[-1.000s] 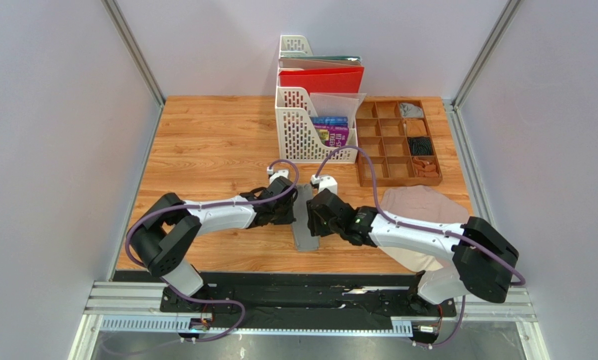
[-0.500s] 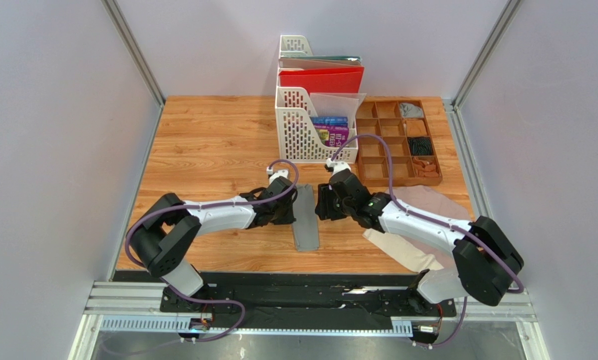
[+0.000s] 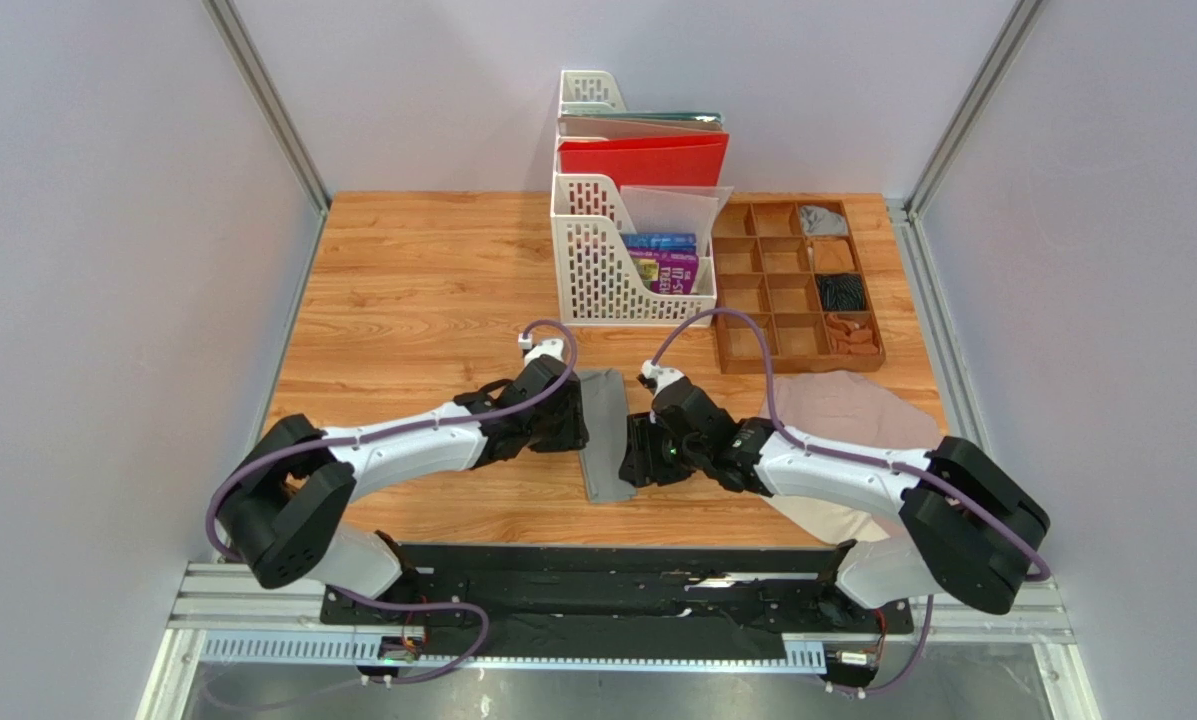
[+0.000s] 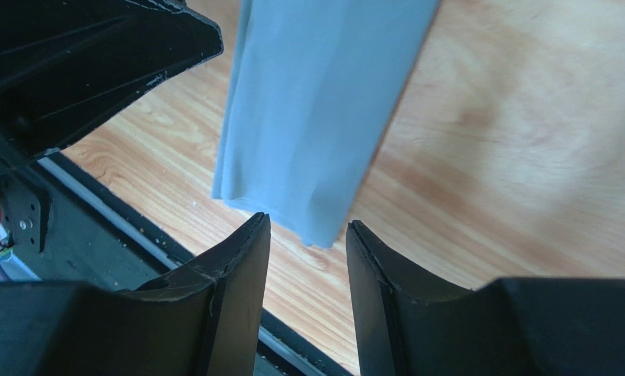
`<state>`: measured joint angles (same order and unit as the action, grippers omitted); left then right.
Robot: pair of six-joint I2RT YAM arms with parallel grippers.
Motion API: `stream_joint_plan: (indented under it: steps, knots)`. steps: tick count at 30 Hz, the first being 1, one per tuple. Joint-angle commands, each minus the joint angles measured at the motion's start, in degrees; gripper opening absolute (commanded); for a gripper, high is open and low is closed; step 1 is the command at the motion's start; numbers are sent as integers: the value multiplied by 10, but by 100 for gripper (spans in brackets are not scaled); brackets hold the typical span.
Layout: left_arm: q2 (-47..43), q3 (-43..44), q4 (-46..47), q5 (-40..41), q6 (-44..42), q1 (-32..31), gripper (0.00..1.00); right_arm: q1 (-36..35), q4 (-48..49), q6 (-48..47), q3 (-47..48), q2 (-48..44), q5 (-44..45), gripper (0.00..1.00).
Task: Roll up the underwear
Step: Fold the underwear at the center of the board.
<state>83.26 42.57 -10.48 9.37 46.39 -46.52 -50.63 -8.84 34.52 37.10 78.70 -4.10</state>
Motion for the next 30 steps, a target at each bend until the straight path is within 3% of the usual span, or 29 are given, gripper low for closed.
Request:
stream_joint_plan:
  steps: [1,11,30]
  knots:
    - [-42,-40,18,-36,22,-3,46,-20,34,33,2,15,-2,45]
    - [-43,-107,91,-74,95,-35,44,-34,26,60,-2,39,15,45]
    - [-93,-141,88,-11,170,-79,42,-47,19,70,-4,64,40,42]
